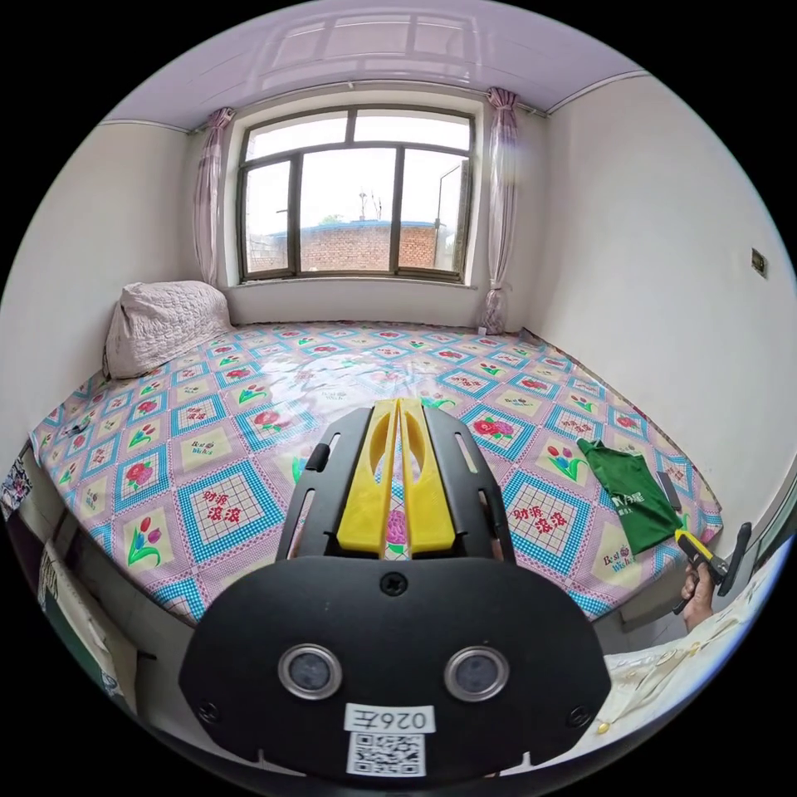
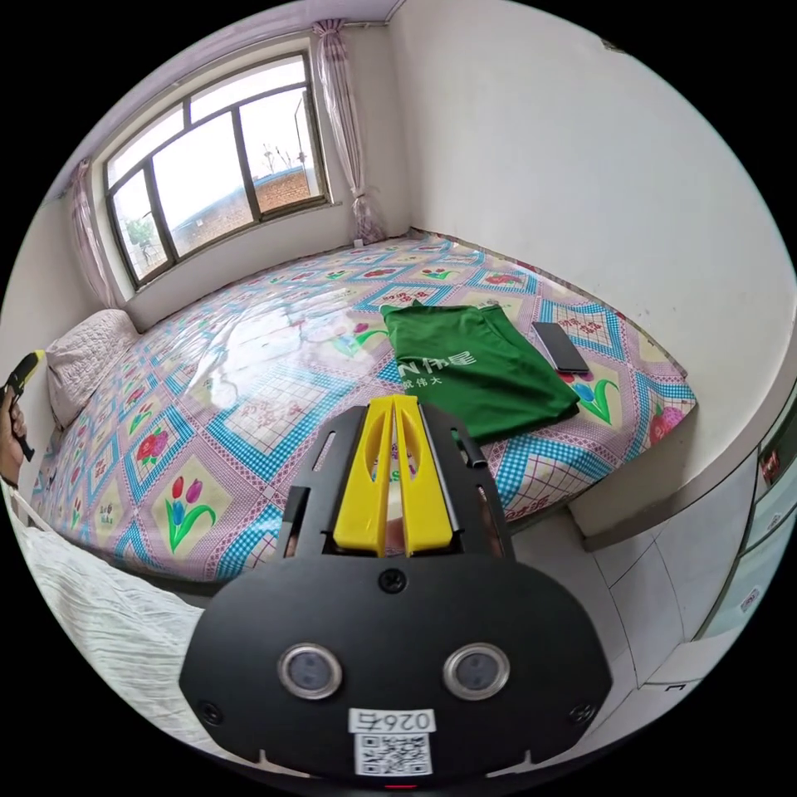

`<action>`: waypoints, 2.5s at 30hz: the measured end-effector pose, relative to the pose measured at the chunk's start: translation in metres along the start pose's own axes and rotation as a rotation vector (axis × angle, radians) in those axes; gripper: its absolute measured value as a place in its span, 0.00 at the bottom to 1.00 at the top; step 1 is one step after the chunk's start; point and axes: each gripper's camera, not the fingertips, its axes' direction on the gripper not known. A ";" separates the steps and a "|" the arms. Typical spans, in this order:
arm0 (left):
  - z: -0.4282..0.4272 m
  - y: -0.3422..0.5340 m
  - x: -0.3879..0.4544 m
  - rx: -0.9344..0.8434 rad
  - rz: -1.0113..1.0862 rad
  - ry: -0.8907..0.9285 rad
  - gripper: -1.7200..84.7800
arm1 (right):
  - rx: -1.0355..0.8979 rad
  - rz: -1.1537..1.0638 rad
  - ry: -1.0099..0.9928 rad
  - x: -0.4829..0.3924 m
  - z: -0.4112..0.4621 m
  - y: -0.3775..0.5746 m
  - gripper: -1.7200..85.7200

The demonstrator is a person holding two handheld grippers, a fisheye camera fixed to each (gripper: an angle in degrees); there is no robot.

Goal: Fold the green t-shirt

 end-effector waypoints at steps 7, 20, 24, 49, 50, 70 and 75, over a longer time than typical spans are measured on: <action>-0.010 0.002 -0.010 -0.009 -0.029 -0.044 0.01 | -0.082 -0.009 0.002 0.031 0.053 -0.003 0.00; -0.013 0.003 -0.014 -0.058 -0.059 -0.073 0.01 | -0.115 0.052 -0.011 0.099 0.098 -0.001 0.01; -0.012 0.006 -0.010 -0.067 -0.064 -0.071 0.01 | -0.130 0.096 -0.021 0.128 0.107 0.001 0.01; -0.040 0.030 0.017 -0.105 -0.183 -0.175 0.01 | -0.076 0.188 0.076 0.307 0.107 -0.027 0.03; -0.041 0.031 0.017 -0.107 -0.186 -0.183 0.01 | -0.075 0.203 0.071 0.314 0.106 -0.027 0.03; -0.021 0.035 0.041 -0.197 -0.234 -0.176 0.01 | -0.138 0.355 0.108 0.458 0.082 0.028 0.03; -0.005 0.033 0.046 -0.222 -0.228 -0.150 0.01 | -0.168 0.338 0.105 0.470 0.086 0.040 0.06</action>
